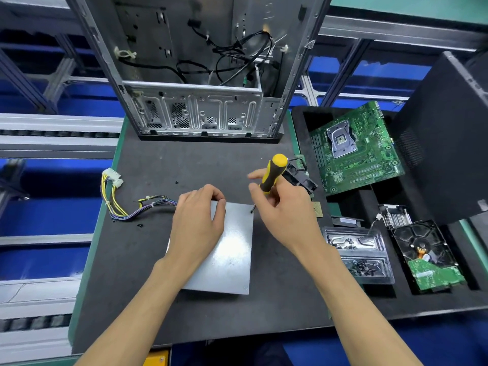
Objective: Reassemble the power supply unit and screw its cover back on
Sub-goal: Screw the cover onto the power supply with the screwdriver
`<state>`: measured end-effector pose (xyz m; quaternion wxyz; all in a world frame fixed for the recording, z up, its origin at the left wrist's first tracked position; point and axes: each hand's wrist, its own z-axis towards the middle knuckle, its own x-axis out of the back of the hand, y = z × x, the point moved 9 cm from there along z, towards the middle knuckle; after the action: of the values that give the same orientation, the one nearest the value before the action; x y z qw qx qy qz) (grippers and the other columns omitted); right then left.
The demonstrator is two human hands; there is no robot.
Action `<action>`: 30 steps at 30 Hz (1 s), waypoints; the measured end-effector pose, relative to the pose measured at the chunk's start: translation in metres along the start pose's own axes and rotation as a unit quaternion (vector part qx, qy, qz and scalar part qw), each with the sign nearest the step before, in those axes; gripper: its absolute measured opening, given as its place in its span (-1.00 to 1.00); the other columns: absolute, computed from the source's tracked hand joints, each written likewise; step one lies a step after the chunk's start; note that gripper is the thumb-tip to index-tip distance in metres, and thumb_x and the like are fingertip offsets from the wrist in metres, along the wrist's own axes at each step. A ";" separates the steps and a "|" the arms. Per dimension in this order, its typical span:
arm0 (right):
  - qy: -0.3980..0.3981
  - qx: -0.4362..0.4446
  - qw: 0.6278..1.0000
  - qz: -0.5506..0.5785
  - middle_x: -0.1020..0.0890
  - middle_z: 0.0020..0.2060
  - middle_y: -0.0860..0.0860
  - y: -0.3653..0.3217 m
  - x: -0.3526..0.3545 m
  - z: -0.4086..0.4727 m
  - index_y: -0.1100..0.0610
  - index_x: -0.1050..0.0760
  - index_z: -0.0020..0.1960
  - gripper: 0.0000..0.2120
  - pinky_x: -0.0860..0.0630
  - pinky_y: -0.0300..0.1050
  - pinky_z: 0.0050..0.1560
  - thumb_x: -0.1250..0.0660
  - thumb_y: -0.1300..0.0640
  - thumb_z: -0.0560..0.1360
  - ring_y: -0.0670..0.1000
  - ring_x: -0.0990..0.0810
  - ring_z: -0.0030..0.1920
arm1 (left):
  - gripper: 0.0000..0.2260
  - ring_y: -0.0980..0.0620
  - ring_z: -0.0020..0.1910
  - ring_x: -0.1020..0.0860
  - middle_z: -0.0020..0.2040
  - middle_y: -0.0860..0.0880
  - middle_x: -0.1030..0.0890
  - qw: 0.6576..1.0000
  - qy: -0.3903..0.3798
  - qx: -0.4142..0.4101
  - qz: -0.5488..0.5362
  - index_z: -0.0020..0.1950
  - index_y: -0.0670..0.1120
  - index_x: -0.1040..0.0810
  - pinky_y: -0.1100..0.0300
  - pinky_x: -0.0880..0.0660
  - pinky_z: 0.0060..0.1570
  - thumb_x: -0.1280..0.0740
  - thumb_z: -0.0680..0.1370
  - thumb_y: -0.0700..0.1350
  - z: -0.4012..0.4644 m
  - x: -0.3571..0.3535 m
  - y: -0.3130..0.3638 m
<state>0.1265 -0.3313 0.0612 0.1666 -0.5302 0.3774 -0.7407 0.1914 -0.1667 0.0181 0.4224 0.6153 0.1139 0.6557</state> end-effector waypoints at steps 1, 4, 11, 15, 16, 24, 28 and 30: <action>-0.016 -0.008 0.999 0.031 -0.42 -0.52 -0.11 0.002 -0.003 0.000 -0.03 -0.60 0.01 -0.85 -0.33 -0.14 -0.34 -0.31 -0.07 0.60 -0.05 -0.40 -0.43 | -0.92 0.26 -0.14 -0.26 -0.17 0.12 -0.56 1.000 0.001 0.000 -0.001 -0.06 -0.02 -0.49 0.20 -0.25 0.01 -0.34 0.61 -0.17 0.000 0.000 0.001; -0.044 -0.029 0.994 0.096 -0.54 -0.41 0.07 0.003 -0.010 -0.003 0.02 -0.56 -0.14 -0.75 -0.36 -0.20 -0.32 -0.35 -0.13 0.56 -0.01 -0.44 -0.39 | -0.92 0.48 -0.03 -0.31 -0.18 0.13 -0.55 1.000 -0.001 -0.001 -0.013 -0.06 -0.03 -0.50 0.19 -0.26 0.00 -0.35 0.60 -0.17 0.000 0.001 0.002; -0.100 -0.008 0.990 0.103 -0.65 -0.36 -0.07 -0.002 -0.010 -0.006 -0.04 -0.58 0.03 -0.72 -0.45 -0.27 -0.36 -0.15 -0.14 0.57 -0.07 -0.63 -0.35 | -0.93 0.25 -0.17 -0.21 -0.18 0.09 -0.57 1.000 0.005 0.001 -0.010 -0.06 -0.07 -0.52 0.14 -0.30 0.02 -0.35 0.60 -0.20 0.000 0.002 0.003; -0.062 0.060 0.996 0.029 -0.63 -0.40 -0.05 -0.015 -0.001 -0.001 0.10 -0.59 -0.06 -0.73 -0.56 -0.01 -0.23 -0.29 -0.09 0.60 0.00 -0.61 -0.38 | -0.93 0.25 -0.18 -0.21 -0.18 0.07 -0.58 1.000 0.008 -0.006 -0.012 -0.06 -0.07 -0.52 0.12 -0.32 0.04 -0.36 0.60 -0.20 0.001 0.003 0.004; -0.056 0.073 0.996 0.016 -0.62 -0.41 -0.03 -0.018 -0.001 0.001 0.10 -0.58 -0.11 -0.76 -0.54 0.00 -0.23 -0.33 -0.05 0.60 0.01 -0.59 -0.38 | -0.94 0.25 -0.18 -0.22 -0.18 0.07 -0.58 1.000 0.008 -0.006 -0.012 -0.06 -0.07 -0.52 0.12 -0.32 0.04 -0.36 0.60 -0.20 0.001 0.002 0.004; -0.036 0.089 0.995 0.007 -0.53 -0.39 -0.05 -0.019 -0.006 -0.006 0.09 -0.55 -0.08 -0.78 -0.30 -0.34 -0.35 -0.30 -0.05 0.60 -0.07 -0.44 -0.38 | -0.94 0.24 -0.16 -0.23 -0.18 0.06 -0.58 1.000 0.004 -0.002 -0.017 -0.06 -0.08 -0.53 0.14 -0.31 0.04 -0.36 0.59 -0.20 0.000 0.004 0.005; 0.018 0.054 0.997 0.049 -0.60 -0.35 -0.02 -0.008 0.003 -0.013 0.07 -0.60 -0.02 -0.73 -0.28 -0.40 -0.33 -0.20 -0.05 0.57 -0.08 -0.46 -0.39 | -0.93 0.52 -0.03 -0.31 -0.16 0.08 -0.59 0.999 0.006 -0.010 -0.032 -0.07 -0.08 -0.53 0.17 -0.29 0.05 -0.35 0.59 -0.21 -0.001 0.005 0.005; 0.032 0.039 0.997 0.065 -0.60 -0.34 -0.02 -0.007 0.009 -0.015 0.02 -0.59 -0.04 -0.76 -0.28 -0.41 -0.35 -0.18 -0.04 0.54 -0.11 -0.45 -0.42 | -0.93 0.58 0.00 -0.29 -0.15 0.09 -0.59 0.999 0.008 -0.014 -0.031 -0.07 -0.07 -0.52 0.18 -0.28 0.04 -0.35 0.59 -0.21 -0.002 0.006 0.005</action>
<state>0.1108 -0.3269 0.0701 0.2222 -0.4738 0.3873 -0.7591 0.1884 -0.1649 0.0256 0.4504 0.6001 0.1276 0.6487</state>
